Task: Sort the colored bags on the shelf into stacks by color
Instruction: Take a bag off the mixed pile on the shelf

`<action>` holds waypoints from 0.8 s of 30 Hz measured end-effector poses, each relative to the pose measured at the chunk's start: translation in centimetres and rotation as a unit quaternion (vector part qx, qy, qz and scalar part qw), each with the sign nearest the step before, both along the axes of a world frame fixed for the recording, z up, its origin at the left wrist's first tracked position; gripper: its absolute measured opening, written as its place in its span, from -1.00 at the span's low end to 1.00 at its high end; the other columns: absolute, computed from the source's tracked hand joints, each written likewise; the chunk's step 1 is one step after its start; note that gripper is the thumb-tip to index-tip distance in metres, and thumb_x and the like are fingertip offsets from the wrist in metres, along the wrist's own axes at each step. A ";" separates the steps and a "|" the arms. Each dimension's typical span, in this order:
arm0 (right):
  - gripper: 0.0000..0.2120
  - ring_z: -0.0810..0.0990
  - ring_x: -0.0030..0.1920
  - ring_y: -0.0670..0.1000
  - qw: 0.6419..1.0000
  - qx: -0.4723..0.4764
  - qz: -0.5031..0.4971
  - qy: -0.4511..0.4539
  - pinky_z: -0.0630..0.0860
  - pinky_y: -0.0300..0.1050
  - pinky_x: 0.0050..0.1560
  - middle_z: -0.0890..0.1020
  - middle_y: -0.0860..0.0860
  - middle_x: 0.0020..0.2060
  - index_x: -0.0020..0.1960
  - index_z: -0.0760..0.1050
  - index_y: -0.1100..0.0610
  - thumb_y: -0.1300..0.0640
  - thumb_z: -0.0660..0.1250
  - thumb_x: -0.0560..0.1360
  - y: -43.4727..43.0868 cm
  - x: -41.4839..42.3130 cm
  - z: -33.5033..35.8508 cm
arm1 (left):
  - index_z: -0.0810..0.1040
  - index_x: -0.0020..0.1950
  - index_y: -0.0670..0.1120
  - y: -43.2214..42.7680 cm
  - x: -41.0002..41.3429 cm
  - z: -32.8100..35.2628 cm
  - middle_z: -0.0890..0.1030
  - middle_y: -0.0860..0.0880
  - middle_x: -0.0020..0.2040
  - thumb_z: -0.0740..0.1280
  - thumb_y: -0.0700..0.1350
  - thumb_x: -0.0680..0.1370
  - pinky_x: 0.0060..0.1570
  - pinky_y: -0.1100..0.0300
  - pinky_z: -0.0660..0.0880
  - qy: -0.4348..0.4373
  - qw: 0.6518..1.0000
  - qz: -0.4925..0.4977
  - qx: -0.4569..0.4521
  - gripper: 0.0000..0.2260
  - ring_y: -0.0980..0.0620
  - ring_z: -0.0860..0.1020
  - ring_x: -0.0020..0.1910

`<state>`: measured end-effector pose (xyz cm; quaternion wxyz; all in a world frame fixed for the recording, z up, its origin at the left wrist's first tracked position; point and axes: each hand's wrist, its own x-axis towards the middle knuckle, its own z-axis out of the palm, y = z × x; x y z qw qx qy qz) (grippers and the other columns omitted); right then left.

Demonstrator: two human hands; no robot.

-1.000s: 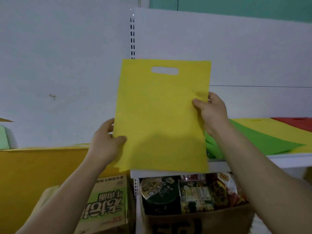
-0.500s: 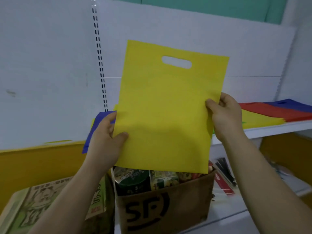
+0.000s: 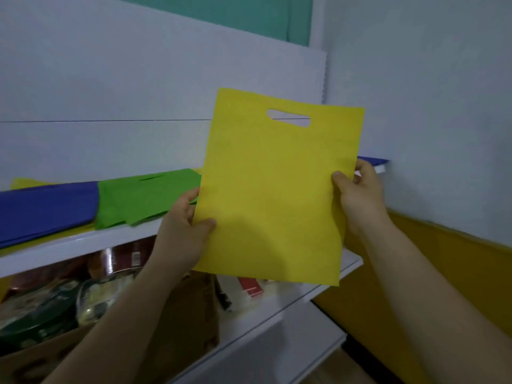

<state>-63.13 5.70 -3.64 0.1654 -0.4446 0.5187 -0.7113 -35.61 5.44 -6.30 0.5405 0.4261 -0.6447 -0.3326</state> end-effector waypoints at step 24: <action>-0.82 0.61 0.00 0.06 0.995 0.051 -0.089 0.003 0.56 0.08 0.08 0.59 0.05 0.09 0.14 0.41 0.03 0.15 0.27 0.55 -14.8 -20.7 3.2 | 0.38 0.29 0.09 -18.9 -21.6 1.6 0.58 0.02 0.10 0.29 -0.26 0.54 -0.09 0.03 0.51 0.006 0.998 -0.066 -0.003 -0.61 -0.01 0.58 -0.01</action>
